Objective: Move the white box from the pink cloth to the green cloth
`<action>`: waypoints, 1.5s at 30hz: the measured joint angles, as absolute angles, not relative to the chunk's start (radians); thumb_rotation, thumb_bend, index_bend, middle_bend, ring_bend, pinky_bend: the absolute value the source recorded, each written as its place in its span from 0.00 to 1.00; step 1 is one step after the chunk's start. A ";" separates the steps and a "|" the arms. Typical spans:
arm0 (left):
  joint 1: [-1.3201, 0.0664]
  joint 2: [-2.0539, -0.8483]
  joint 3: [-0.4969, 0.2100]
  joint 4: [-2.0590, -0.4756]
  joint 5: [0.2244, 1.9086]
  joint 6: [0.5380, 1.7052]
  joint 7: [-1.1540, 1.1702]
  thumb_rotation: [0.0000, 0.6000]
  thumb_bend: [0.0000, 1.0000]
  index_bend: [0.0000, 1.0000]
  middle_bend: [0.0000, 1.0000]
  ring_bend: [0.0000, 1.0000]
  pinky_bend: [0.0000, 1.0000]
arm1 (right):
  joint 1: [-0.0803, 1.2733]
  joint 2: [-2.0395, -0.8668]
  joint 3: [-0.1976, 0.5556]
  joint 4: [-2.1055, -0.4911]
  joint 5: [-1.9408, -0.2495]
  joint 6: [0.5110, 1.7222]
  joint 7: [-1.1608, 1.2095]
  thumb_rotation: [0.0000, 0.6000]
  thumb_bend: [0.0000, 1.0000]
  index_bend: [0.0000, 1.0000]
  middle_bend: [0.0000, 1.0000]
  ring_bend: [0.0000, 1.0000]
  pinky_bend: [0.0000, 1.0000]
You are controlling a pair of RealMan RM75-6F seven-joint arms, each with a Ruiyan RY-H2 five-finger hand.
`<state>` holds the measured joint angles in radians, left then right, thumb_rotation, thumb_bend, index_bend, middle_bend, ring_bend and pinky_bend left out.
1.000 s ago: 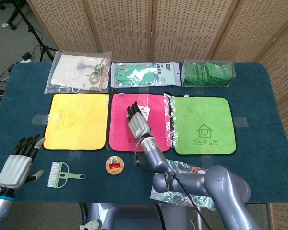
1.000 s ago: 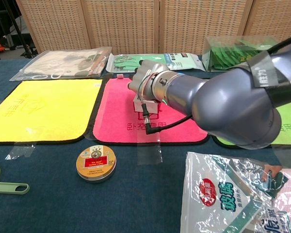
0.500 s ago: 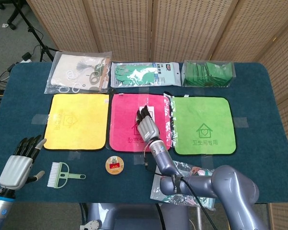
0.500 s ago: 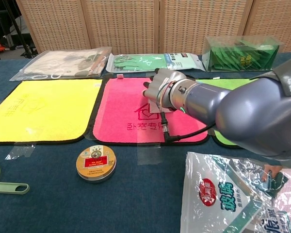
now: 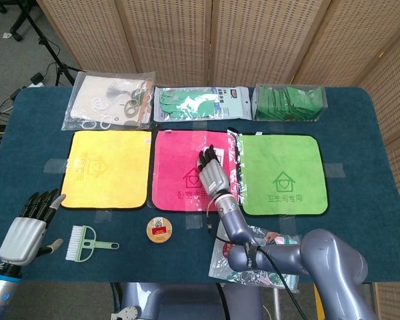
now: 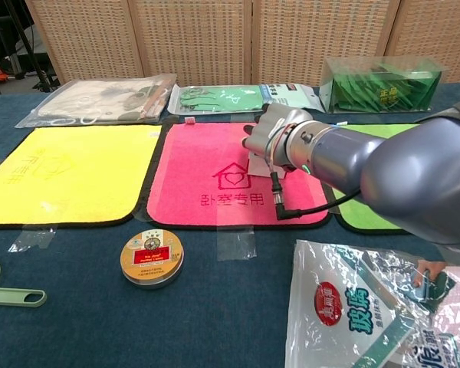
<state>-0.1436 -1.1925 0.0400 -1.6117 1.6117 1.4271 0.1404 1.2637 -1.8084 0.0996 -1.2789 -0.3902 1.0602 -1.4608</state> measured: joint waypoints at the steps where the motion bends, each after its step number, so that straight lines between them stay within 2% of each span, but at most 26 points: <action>1: -0.144 -1.192 0.040 -1.612 1.611 1.427 0.141 1.00 0.15 0.00 0.00 0.00 0.00 | 1.261 -1.806 0.099 -1.280 -0.388 1.061 -1.461 1.00 1.00 0.07 0.00 0.00 0.00; 22: -0.143 -1.192 0.038 -1.617 1.611 1.430 0.140 1.00 0.15 0.00 0.00 0.00 0.00 | 1.194 -1.753 0.059 -1.300 -0.367 1.093 -1.445 1.00 1.00 0.07 0.00 0.00 0.00; 45: -0.143 -1.185 0.036 -1.623 1.610 1.432 0.126 1.00 0.16 0.00 0.00 0.00 0.00 | 1.125 -1.646 0.029 -1.380 -0.357 1.135 -1.431 1.00 1.00 0.07 0.00 0.00 0.00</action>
<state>-0.1427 -1.1847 0.0358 -1.6230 1.6096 1.4322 0.1262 1.1255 -1.6457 0.0294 -1.3796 -0.3573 1.1354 -1.4313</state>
